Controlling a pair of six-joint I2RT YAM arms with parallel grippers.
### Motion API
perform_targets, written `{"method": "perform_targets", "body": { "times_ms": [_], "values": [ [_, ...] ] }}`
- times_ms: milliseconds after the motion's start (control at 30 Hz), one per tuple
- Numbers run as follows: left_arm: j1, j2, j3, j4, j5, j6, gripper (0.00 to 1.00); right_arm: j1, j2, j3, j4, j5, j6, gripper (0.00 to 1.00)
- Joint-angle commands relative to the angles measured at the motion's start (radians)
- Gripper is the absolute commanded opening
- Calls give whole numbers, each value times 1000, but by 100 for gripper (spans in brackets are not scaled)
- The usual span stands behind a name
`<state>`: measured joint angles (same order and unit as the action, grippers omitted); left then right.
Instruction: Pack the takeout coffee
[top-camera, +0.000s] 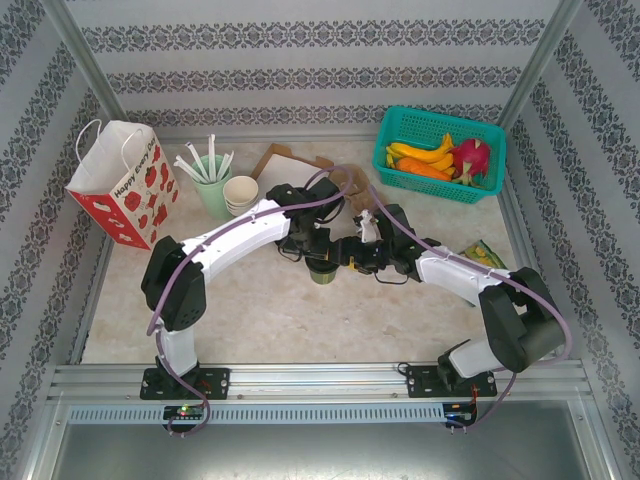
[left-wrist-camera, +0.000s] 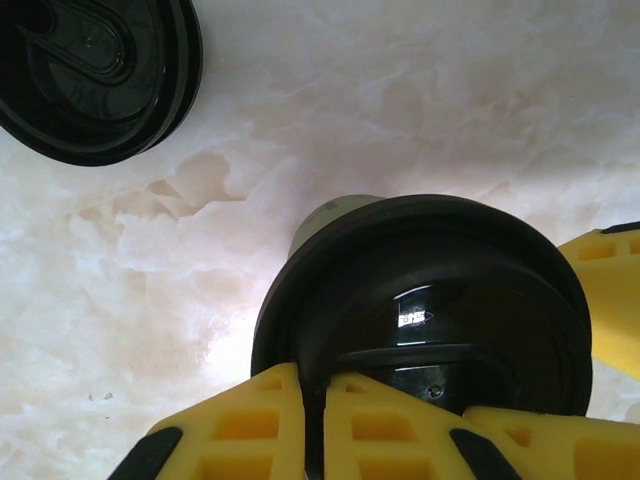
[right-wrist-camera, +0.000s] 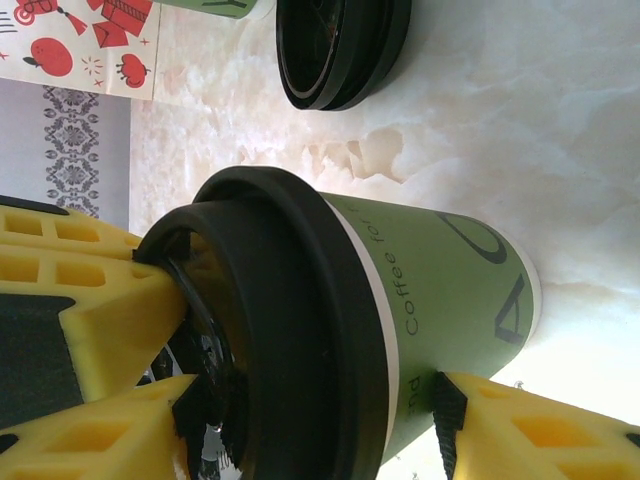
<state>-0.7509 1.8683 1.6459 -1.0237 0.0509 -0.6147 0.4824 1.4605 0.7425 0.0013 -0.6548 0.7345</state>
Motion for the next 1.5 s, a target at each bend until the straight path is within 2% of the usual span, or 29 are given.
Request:
{"method": "perform_targets", "body": {
  "times_ms": [0,167,433,500,567,733,833,867,900,1000,1200,1467],
  "values": [
    [-5,-41,-28,97,51,3,13,18,41,-4,-83,102,2,62],
    [8,-111,-69,184,98,9,23,19,38,5,-95,107,0,62],
    [37,-211,-147,275,113,-3,26,22,35,21,-97,101,-1,63],
    [51,-251,-188,302,85,-29,36,24,32,30,-97,98,0,64],
    [65,-290,-229,320,45,-54,42,25,27,39,-100,100,-1,66],
    [119,-363,-316,282,-87,-161,65,25,19,69,-113,101,-14,69],
    [151,-400,-370,257,-142,-229,81,24,9,85,-120,102,-17,71],
    [159,-411,-391,248,-162,-250,94,24,4,92,-125,104,-18,72],
    [167,-416,-407,239,-179,-268,100,24,0,97,-126,101,-20,73],
    [190,-426,-461,235,-193,-310,99,23,-16,108,-126,99,-25,77],
    [206,-398,-538,285,-129,-347,99,28,-41,142,-184,151,-70,98],
    [206,-308,-547,339,-16,-369,99,94,-40,215,-329,328,-154,98]
  ]
}}
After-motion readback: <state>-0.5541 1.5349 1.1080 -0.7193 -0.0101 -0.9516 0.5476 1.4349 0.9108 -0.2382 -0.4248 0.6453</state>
